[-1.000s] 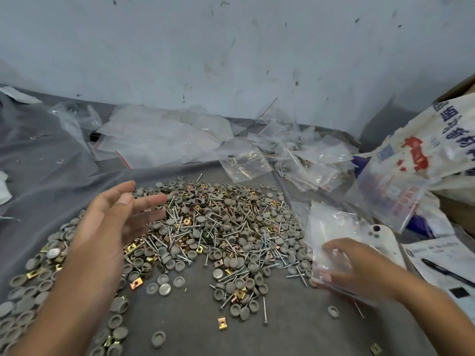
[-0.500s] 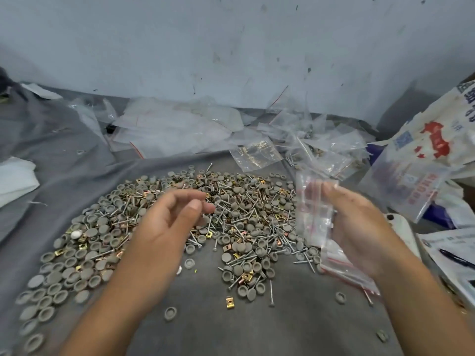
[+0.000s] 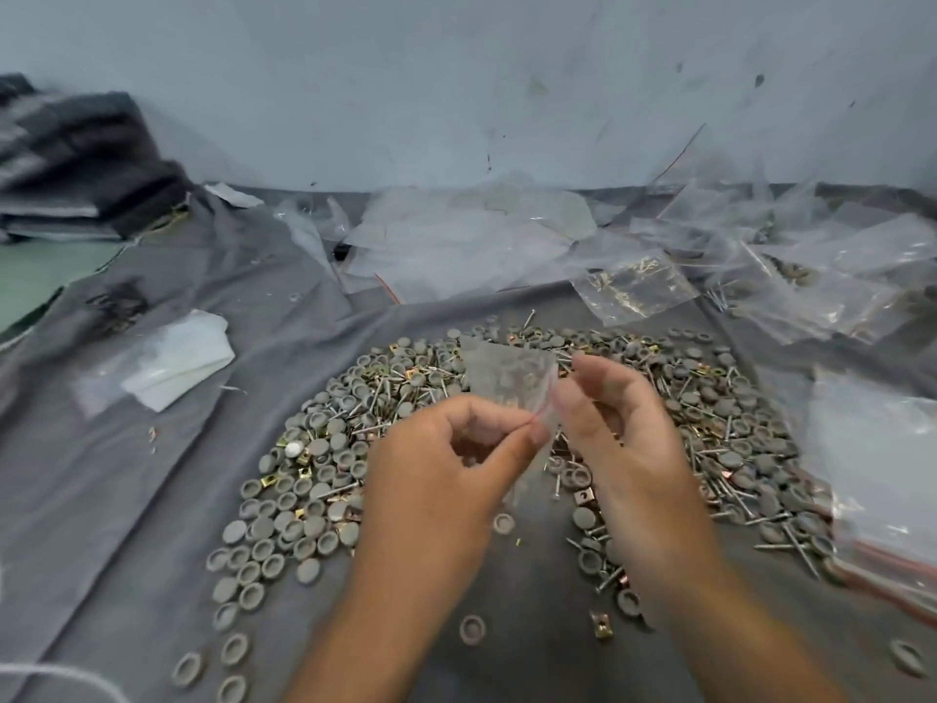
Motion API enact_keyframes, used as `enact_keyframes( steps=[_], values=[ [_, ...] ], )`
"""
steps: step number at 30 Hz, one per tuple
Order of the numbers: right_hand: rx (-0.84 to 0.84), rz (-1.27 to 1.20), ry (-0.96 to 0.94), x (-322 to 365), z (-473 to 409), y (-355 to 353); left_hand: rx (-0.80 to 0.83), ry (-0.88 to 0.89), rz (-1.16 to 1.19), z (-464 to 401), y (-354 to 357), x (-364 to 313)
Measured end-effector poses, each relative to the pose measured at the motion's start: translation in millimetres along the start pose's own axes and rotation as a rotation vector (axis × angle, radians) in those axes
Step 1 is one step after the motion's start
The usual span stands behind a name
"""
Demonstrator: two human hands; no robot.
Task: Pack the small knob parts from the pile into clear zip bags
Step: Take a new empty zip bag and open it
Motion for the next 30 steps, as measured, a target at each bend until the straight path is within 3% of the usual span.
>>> enact_keyframes(
  steps=[2, 5, 8, 12, 14, 17, 22, 26, 30],
  values=[
    [-0.042, 0.124, -0.100, -3.9, 4.9, 3.8, -0.071, 0.065, -0.150, 0.6, -8.3, -2.3],
    [0.053, 0.083, -0.151, -7.6, 7.2, 14.9, -0.100, 0.095, -0.224, 0.9, -8.4, -6.0],
    [0.127, -0.004, -0.135, -5.6, 2.7, 15.8, -0.036, 0.069, -0.162, -1.7, -2.3, -5.8],
    [0.143, -0.024, -0.046, -6.6, -5.0, 5.8, 0.208, -0.089, 0.071, -9.3, 3.4, -1.1],
    [0.143, -0.015, 0.000, -9.9, -8.5, 2.1, 0.225, -0.152, 0.155, -11.4, 0.4, 1.0],
    [0.130, 0.043, 0.018, -9.6, -13.4, -2.2, 0.111, -0.119, 0.008, -13.2, -11.1, 2.0],
    [0.181, 0.287, -0.067, -4.4, -17.8, -10.0, -0.173, 0.173, -0.425, -9.2, -25.7, -10.1],
    [0.259, 0.379, -0.034, -3.7, -19.0, -24.6, -0.216, 0.355, -0.586, -4.9, -20.6, -18.3],
    [0.265, 0.856, -0.117, -14.5, -18.1, -30.8, -0.217, 0.314, -0.599, -9.0, -19.9, -13.0]
  ],
)
Point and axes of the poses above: each hand's wrist, its own z-axis away from the middle knuckle, its own y-axis out of the palm, x = y × z, the point moved 6 cm from there along -z, towards the middle knuckle, and after that the axes turned 1 degree about -z, right-handed, at the moved point
